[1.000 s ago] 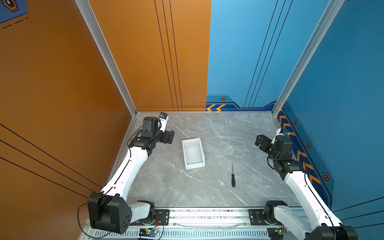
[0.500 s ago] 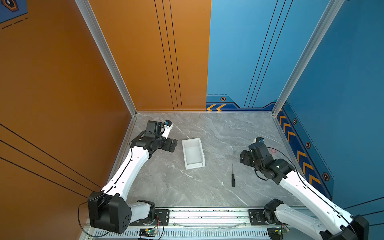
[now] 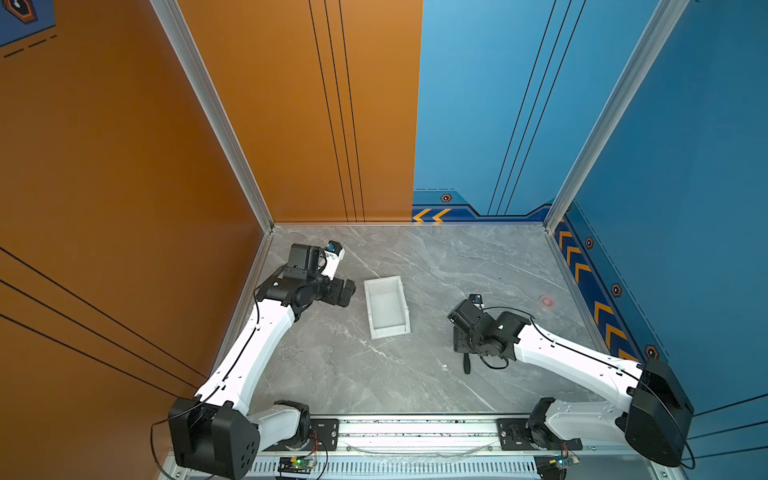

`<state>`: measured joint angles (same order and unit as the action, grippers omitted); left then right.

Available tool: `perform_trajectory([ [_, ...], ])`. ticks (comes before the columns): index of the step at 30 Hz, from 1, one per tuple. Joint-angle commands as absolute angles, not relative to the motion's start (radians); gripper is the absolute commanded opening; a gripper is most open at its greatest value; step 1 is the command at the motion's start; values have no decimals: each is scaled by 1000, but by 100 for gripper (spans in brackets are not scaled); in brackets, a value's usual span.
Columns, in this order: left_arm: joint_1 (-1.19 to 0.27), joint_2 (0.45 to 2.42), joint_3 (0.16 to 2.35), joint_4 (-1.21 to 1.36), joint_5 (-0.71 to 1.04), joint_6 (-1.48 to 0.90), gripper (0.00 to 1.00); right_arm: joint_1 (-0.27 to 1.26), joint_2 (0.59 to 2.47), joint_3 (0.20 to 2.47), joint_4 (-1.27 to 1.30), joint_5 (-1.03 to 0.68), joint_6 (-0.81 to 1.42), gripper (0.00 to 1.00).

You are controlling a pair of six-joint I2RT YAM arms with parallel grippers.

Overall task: Put the screwdriver in the bin
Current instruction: 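Lower the right gripper and close it on the screwdriver handle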

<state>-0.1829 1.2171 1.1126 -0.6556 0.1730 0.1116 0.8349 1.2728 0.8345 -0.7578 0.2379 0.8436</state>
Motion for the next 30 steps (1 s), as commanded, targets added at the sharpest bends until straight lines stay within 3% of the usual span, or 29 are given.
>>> perform_trajectory([
  [1, -186, 1215, 1100, -681, 212, 86, 98, 852, 1270, 790, -810, 237, 935, 66],
  [19, -186, 1200, 1094, -681, 196, 71, 98, 836, 1349, 669, -640, 148, 959, 56],
  [30, -188, 1198, 1099, -681, 200, 60, 98, 837, 1417, 665, -607, 136, 953, 44],
])
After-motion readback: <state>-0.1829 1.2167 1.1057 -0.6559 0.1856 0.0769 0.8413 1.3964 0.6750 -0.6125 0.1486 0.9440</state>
